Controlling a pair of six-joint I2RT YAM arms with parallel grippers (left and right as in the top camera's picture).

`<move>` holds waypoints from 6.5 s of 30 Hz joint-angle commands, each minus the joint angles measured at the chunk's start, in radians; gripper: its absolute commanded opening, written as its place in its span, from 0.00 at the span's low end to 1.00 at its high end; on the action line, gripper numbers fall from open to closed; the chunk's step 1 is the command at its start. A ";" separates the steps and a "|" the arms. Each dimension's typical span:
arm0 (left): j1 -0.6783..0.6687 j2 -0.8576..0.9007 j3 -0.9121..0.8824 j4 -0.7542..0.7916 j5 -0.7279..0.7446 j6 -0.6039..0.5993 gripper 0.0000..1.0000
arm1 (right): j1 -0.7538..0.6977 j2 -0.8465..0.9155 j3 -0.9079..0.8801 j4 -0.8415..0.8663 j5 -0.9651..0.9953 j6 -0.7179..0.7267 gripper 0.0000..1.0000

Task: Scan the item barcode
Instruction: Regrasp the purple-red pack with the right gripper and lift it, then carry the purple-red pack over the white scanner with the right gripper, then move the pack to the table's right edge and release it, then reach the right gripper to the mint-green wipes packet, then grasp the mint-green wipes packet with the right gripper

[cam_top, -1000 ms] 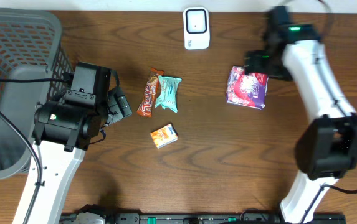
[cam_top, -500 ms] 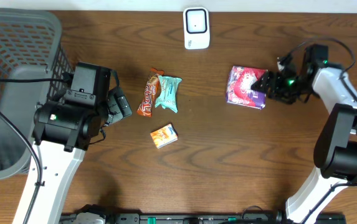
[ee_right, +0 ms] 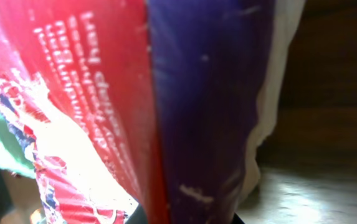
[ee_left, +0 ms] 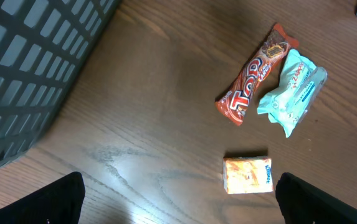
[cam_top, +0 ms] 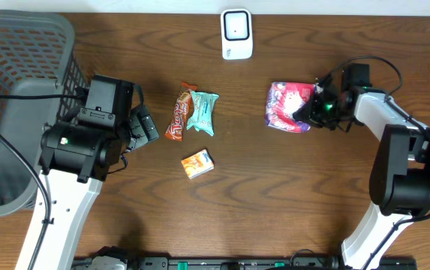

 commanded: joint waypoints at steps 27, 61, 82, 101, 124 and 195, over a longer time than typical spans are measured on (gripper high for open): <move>0.003 0.000 0.010 -0.003 -0.005 -0.001 0.98 | 0.327 0.198 0.550 0.572 0.203 0.701 0.02; 0.003 0.000 0.010 -0.003 -0.005 -0.001 0.98 | -0.376 0.284 1.033 -0.475 0.463 0.315 0.01; 0.003 0.000 0.010 -0.003 -0.005 -0.001 0.98 | -0.482 0.234 0.996 -0.617 0.138 0.032 0.98; 0.003 0.000 0.010 -0.003 -0.005 -0.002 0.98 | 0.220 0.185 0.906 -0.856 0.143 -0.286 0.99; 0.003 0.000 0.010 -0.003 -0.005 -0.001 0.98 | 0.579 0.186 0.855 -0.609 0.304 -0.021 0.93; 0.003 0.000 0.010 -0.003 -0.005 -0.001 0.98 | 0.626 0.270 0.447 -0.021 0.277 0.300 0.30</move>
